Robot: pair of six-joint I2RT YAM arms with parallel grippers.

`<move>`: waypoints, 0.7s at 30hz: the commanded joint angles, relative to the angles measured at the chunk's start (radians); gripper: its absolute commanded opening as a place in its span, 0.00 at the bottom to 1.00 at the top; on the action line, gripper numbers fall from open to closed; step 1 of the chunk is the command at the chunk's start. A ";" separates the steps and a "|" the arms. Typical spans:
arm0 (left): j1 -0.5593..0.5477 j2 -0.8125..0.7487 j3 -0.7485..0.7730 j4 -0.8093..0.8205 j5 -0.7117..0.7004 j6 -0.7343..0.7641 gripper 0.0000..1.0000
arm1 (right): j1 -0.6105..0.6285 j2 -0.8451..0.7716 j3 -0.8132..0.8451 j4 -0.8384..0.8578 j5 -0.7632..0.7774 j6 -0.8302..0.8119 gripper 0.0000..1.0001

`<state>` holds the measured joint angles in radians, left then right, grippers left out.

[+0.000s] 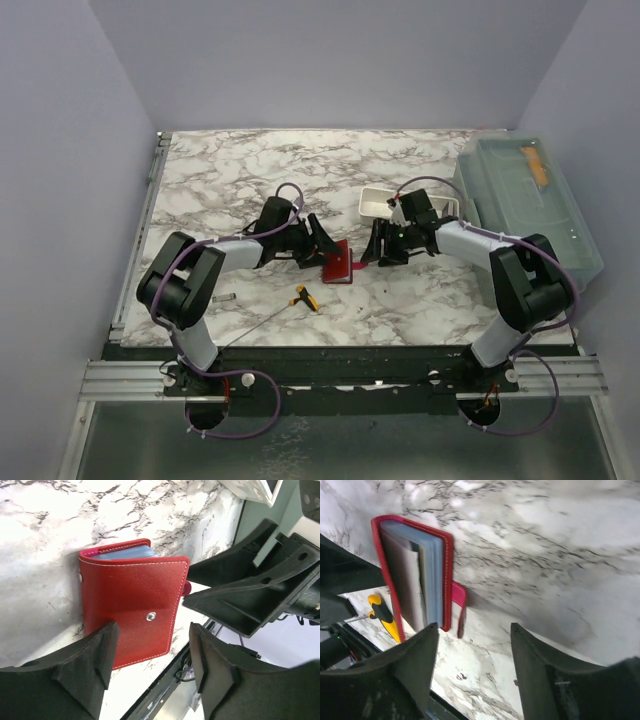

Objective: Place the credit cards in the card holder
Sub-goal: Close the card holder at the center of the board.

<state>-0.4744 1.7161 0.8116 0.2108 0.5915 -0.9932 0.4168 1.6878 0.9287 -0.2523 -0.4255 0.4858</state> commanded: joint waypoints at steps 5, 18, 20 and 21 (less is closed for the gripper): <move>-0.012 0.073 0.008 0.053 -0.005 0.005 0.41 | -0.025 -0.073 -0.054 -0.004 -0.067 -0.024 0.40; -0.029 0.129 -0.026 0.045 -0.038 0.036 0.16 | -0.029 -0.042 -0.040 0.027 -0.052 -0.026 0.22; -0.030 0.131 -0.025 0.040 -0.038 0.040 0.15 | -0.030 -0.034 -0.032 0.024 -0.050 -0.032 0.21; -0.029 0.131 -0.026 0.037 -0.037 0.042 0.15 | -0.030 -0.027 -0.026 0.021 -0.049 -0.036 0.20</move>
<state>-0.4908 1.8141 0.8097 0.2741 0.5926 -0.9878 0.3870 1.6371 0.8780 -0.2443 -0.4698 0.4694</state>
